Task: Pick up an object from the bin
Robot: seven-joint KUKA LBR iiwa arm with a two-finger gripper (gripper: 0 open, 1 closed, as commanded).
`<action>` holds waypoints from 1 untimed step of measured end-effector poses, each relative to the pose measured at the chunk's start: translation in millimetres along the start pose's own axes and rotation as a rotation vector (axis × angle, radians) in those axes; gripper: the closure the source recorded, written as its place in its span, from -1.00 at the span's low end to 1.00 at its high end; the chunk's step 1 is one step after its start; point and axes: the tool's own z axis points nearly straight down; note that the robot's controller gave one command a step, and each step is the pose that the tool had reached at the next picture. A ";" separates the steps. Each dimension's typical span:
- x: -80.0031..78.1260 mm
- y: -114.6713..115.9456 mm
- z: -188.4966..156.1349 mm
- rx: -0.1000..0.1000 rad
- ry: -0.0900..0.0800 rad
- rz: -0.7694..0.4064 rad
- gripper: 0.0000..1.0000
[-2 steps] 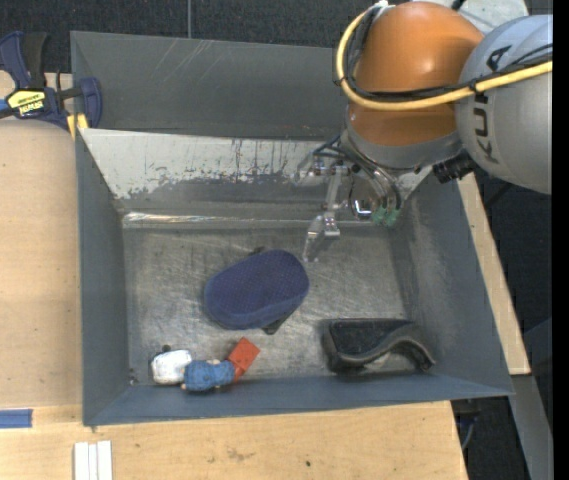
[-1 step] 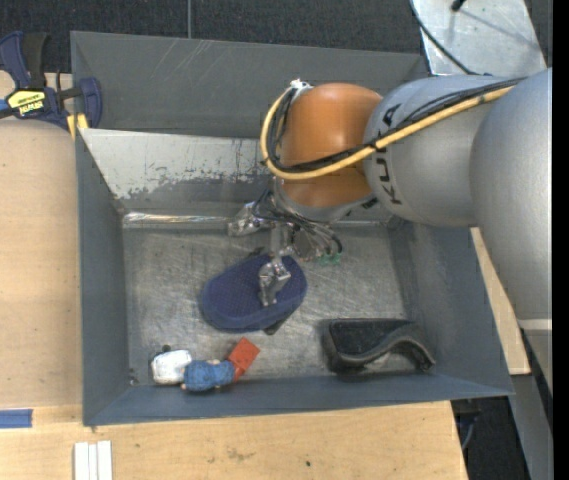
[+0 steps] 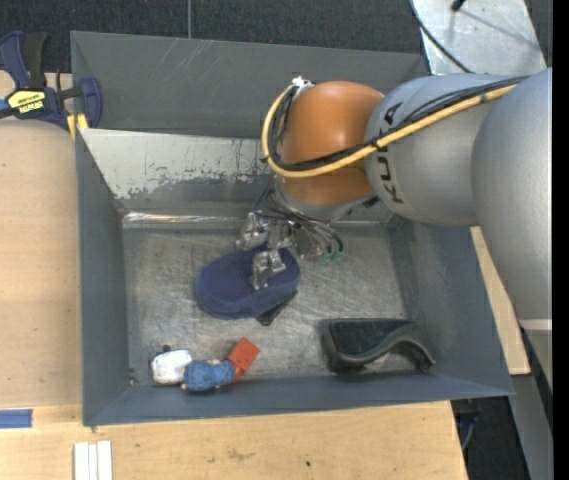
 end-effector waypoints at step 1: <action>4.4 18.0 -113.9 0.000 -0.010 -0.198 1.00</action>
Offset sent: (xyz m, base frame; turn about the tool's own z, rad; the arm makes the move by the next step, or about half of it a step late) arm -0.0118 0.0154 0.1091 -0.1974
